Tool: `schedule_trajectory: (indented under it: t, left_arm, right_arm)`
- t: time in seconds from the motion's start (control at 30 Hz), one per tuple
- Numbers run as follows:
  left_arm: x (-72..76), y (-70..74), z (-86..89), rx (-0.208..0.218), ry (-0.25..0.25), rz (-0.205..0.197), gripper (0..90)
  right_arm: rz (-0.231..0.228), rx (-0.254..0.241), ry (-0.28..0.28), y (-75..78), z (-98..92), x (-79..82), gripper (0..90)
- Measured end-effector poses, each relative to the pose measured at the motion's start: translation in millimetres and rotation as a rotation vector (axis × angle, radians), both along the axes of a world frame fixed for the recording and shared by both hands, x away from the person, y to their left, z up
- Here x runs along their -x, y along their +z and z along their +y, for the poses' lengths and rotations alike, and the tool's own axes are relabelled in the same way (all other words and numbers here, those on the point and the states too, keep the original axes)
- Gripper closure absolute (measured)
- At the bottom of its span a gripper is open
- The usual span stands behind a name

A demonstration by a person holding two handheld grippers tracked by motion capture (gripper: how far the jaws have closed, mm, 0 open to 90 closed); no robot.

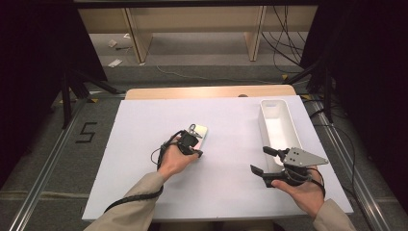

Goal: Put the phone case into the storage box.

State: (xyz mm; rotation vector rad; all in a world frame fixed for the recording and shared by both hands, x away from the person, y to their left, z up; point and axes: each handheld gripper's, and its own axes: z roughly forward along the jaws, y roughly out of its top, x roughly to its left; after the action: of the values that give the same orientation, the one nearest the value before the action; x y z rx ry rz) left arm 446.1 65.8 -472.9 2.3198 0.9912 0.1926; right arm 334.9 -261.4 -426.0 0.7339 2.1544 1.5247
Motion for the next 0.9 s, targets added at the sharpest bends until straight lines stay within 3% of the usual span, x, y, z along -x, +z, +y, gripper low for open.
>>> schedule_trajectory:
  t: [0.33, 0.9]
  left_arm:
    - [-1.2, -0.6, 9.1, -0.041, 0.015, 0.012, 89.6]
    - [-2.6, 0.8, 23.6, -0.061, 0.042, 0.015, 86.8]
  right_arm:
    - [0.0, -0.008, -0.006, 0.0, -1.9, -0.5, 22.6]
    - [0.005, -0.008, -0.005, -0.2, -1.9, -0.7, 22.7]
